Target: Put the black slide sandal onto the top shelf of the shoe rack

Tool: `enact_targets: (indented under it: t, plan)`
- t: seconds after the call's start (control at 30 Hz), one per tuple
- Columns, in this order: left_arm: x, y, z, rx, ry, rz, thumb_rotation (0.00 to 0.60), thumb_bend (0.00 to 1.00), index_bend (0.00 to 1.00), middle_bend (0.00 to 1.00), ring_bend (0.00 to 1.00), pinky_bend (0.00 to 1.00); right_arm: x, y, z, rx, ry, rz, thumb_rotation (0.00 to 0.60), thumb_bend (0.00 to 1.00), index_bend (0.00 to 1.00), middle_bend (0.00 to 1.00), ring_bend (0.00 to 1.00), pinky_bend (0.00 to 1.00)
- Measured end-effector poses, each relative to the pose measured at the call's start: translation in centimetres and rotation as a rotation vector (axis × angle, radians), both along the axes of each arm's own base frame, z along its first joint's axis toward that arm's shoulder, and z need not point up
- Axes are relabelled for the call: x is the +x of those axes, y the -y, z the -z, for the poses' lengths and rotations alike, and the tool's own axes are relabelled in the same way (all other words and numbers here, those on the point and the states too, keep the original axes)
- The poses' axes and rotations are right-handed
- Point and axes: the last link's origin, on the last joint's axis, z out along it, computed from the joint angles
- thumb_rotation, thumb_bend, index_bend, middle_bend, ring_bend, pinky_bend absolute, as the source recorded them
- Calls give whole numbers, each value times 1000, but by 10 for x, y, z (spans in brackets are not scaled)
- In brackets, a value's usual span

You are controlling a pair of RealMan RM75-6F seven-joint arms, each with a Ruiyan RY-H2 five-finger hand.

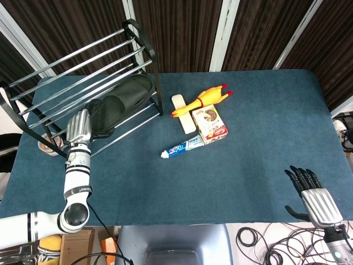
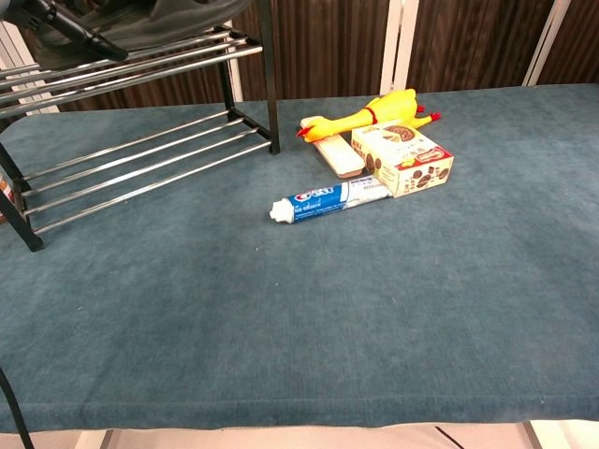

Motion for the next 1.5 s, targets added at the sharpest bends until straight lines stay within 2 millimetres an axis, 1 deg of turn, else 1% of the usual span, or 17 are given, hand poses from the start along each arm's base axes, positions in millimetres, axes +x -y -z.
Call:
enact_targets:
  t: [0.17, 0.3, 0.37, 0.47, 0.6, 0.67, 0.73, 0.8, 0.9, 0.97, 1.13, 1.27, 1.4, 1.5]
  plan:
    - [-6, -11, -2, 15, -15, -63, 600, 320, 388, 655, 751, 886, 0, 0, -1, -1, 0, 1, 600, 161, 0, 4, 0, 0]
    - [-7, -17, -5, 24, -21, -92, 600, 324, 282, 654, 751, 881, -1, 0, -1, -1, 0, 2, 600, 161, 0, 4, 0, 0]
    - [-8, -20, -8, 40, -30, -113, 600, 325, 248, 647, 748, 873, -1, 0, -1, 1, -1, 2, 600, 161, 0, 4, 0, 0]
    - [-14, -28, -14, 66, -53, -161, 600, 325, 193, 608, 716, 820, 0, 0, 0, 2, -3, 2, 600, 161, 0, 4, 0, 0]
    - [-21, -33, -18, 63, -84, -223, 596, 323, 118, 519, 607, 687, 0, 0, 0, 5, -4, 2, 600, 161, 0, 4, 0, 0]
    - [-25, -36, -20, 62, -96, -240, 572, 321, 94, 484, 548, 644, 0, 0, 0, 5, -5, 3, 600, 161, 0, 4, 0, 0]
    - [-27, -36, -20, 52, -99, -245, 528, 311, 69, 437, 486, 598, 0, 0, 0, 4, -5, 4, 600, 161, 0, 4, 0, 0]
    - [-28, -37, -20, 42, -100, -247, 467, 295, 42, 376, 419, 549, 0, 0, 1, 5, -6, 4, 600, 161, 0, 4, 0, 0]
    - [-31, -37, -20, 29, -103, -246, 401, 263, 17, 291, 327, 488, 0, 0, 1, 6, -8, 4, 600, 161, 0, 4, 0, 0]
    - [-32, -37, -20, 16, -107, -249, 376, 238, 8, 258, 291, 462, 0, 0, 0, 3, -7, 4, 600, 161, 0, 4, 0, 0]
    - [-36, -35, -19, -28, -130, -267, 353, 206, 0, 190, 202, 417, 0, 0, 0, 2, -8, 4, 600, 161, 0, 3, 0, 0]
    - [-38, -34, -16, -61, -153, -268, 343, 200, 0, 164, 168, 381, 0, 0, 1, 2, -9, 3, 600, 161, 0, 3, 0, 0]
    - [-36, -33, -14, -78, -158, -254, 294, 199, 0, 150, 146, 339, 0, 0, 0, 1, -8, 4, 600, 161, 0, 3, 0, 0]
    - [-34, -33, -14, -80, -147, -232, 279, 198, 0, 149, 142, 330, 0, 0, 1, 2, -8, 4, 600, 161, 0, 3, 0, 0]
